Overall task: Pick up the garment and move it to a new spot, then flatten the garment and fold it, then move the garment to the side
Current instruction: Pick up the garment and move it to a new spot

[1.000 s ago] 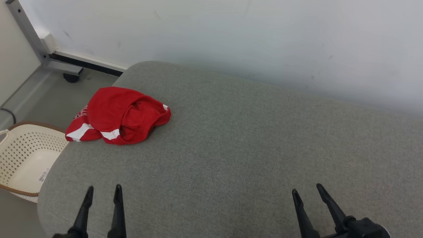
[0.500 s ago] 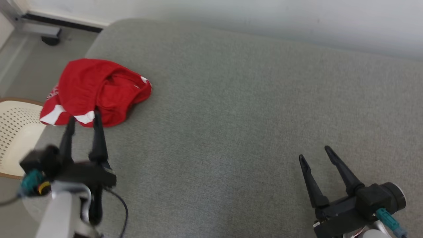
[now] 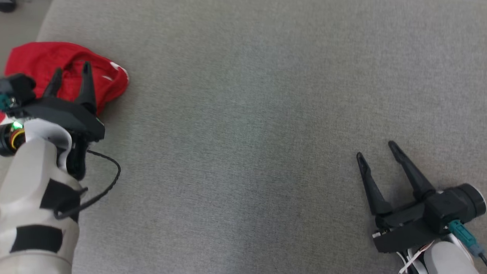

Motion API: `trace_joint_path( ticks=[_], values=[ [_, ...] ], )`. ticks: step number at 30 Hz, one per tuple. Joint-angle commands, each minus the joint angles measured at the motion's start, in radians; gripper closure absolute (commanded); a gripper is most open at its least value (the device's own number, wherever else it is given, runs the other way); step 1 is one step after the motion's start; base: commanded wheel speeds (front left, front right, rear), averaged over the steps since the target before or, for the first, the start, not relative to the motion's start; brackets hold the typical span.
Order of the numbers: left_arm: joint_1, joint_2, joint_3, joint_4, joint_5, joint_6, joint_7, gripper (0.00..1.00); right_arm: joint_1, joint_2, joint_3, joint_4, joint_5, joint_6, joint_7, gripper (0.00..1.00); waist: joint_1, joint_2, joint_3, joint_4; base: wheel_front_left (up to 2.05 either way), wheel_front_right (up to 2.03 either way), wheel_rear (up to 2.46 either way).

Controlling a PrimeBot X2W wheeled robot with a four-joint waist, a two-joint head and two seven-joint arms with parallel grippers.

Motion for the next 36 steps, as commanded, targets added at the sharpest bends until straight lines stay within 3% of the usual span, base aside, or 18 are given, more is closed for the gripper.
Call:
trace_joint_path(
  ticks=[1,9,23,24,25,36],
  values=[
    [-0.015,0.010,-0.002,0.018,0.001,0.000,0.010,0.00,-0.010,-0.006,0.001,0.001,-0.004,0.000,-0.001,0.00,-0.0002,-0.0002,0.056,-0.033,0.00,0.00,0.00],
    [-0.167,0.029,-0.024,0.204,-0.006,0.000,0.133,0.00,-0.057,-0.012,0.005,0.023,0.001,-0.001,0.001,0.00,-0.0002,-0.0002,0.110,-0.061,0.00,0.00,0.00],
    [-0.227,0.061,-0.053,0.381,-0.002,-0.002,0.166,0.00,-0.084,-0.002,-0.005,0.033,-0.001,-0.002,0.007,0.00,-0.0002,-0.0002,0.162,-0.113,0.00,0.00,0.00],
    [-0.226,0.060,-0.057,0.389,-0.001,-0.004,0.170,0.60,-0.086,0.000,-0.007,0.034,-0.002,-0.002,0.008,0.00,-0.0002,-0.0002,0.162,-0.115,0.00,0.00,0.00],
    [-0.227,0.059,-0.058,0.394,-0.003,-0.005,0.163,1.00,-0.087,0.001,-0.008,0.033,-0.003,-0.002,0.008,0.00,-0.0002,-0.0002,0.162,-0.117,0.00,0.00,0.00],
    [-0.209,0.075,-0.065,0.369,-0.030,-0.044,-0.026,1.00,-0.068,0.039,-0.006,0.031,0.009,-0.002,0.006,0.00,-0.0002,-0.0002,0.097,-0.127,0.00,0.00,0.00]
  ],
)
